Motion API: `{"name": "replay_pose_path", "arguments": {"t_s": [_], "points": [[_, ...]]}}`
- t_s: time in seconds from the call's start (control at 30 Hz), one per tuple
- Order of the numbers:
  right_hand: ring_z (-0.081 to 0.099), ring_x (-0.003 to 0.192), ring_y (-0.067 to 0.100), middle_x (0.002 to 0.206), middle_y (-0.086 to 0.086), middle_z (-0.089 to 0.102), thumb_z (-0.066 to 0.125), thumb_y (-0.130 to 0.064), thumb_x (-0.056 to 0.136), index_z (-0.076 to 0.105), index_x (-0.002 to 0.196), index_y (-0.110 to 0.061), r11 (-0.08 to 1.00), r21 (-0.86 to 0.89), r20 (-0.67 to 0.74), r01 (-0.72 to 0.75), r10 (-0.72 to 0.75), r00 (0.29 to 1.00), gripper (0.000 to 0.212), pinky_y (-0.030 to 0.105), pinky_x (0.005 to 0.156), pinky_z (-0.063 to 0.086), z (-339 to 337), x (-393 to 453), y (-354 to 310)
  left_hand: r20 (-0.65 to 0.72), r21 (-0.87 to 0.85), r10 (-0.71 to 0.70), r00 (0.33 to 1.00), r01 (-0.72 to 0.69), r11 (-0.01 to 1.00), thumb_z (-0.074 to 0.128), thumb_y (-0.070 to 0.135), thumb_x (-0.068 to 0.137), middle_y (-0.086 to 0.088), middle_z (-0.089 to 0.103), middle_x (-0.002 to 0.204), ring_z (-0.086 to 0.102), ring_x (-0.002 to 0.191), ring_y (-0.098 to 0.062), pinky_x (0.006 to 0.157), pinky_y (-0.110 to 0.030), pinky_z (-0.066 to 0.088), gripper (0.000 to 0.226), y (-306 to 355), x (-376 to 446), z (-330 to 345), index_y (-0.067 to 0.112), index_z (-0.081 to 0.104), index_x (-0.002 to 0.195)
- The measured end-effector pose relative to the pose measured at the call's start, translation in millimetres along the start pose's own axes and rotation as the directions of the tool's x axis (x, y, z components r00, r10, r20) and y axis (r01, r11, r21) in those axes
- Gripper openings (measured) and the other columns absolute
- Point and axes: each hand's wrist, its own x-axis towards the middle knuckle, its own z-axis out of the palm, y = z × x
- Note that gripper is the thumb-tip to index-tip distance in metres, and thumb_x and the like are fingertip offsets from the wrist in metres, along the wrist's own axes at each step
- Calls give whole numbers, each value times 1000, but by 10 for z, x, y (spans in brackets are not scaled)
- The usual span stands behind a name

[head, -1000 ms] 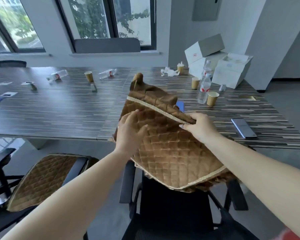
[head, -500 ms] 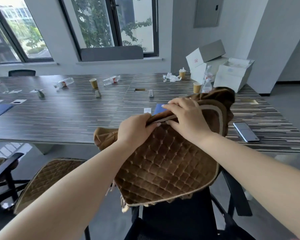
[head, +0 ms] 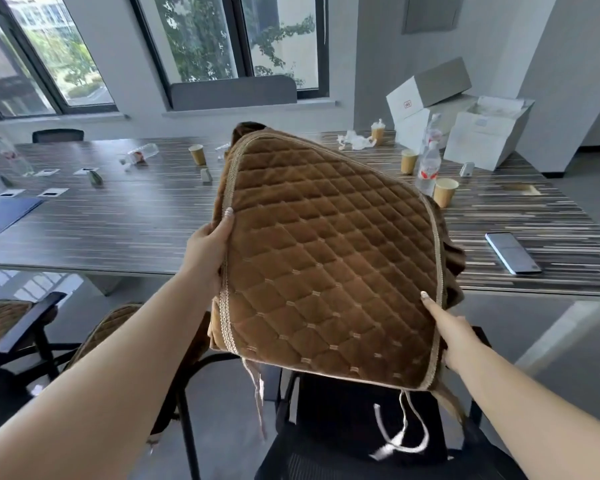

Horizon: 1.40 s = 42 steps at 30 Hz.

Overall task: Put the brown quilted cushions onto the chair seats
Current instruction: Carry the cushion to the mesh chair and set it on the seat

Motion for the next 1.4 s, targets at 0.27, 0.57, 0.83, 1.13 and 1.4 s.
{"name": "replay_pose_path", "arguments": {"t_s": [0.27, 0.57, 0.83, 1.13, 1.4], "points": [[64, 96, 35, 109, 16, 66, 83, -35, 67, 59, 117, -6, 980, 73, 9, 184, -185, 983, 63, 50, 88, 52, 173, -159, 30, -176, 202, -71, 982, 106, 974, 68, 53, 79, -10, 71, 99, 68, 95, -30, 91, -46, 54, 32, -490, 166, -404, 22, 66, 88], [64, 93, 35, 105, 13, 67, 82, -52, 52, 59, 113, -8, 981, -156, -211, 113, -145, 967, 79, 48, 86, 53, -2, -32, 632, -170, 419, -163, 972, 221, 880, 71, 48, 78, -7, 69, 102, 65, 92, -25, 87, -40, 53, 50, -1357, 57, -574, 10, 64, 111], [61, 101, 39, 113, 19, 63, 83, -37, 66, 54, 119, -1, 987, -156, -324, -25, -27, 946, 71, 45, 87, 51, -191, -114, 1191, -71, 520, -351, 934, 335, 786, 74, 39, 78, -3, 66, 95, 64, 88, -24, 80, -38, 53, 39, -1939, 28, -590, 16, 57, 104], [55, 79, 33, 90, 14, 60, 78, -31, 75, 55, 105, 5, 950, -278, -379, -144, 30, 925, 52, 36, 68, 44, -390, -41, 1431, -92, 611, -505, 858, 449, 652, 73, 36, 79, -8, 69, 96, 66, 87, -27, 84, -41, 55, 42, -2528, 30, -523, 8, 62, 108], [60, 90, 38, 102, 19, 66, 77, -30, 76, 58, 109, 4, 937, -316, -351, -146, 28, 936, 51, 36, 71, 46, -363, 476, 1391, -180, 635, -533, 827, 511, 579, 73, 37, 80, -9, 65, 108, 63, 96, -28, 87, -41, 53, 52, -2903, 170, -212, 7, 55, 117]]}}
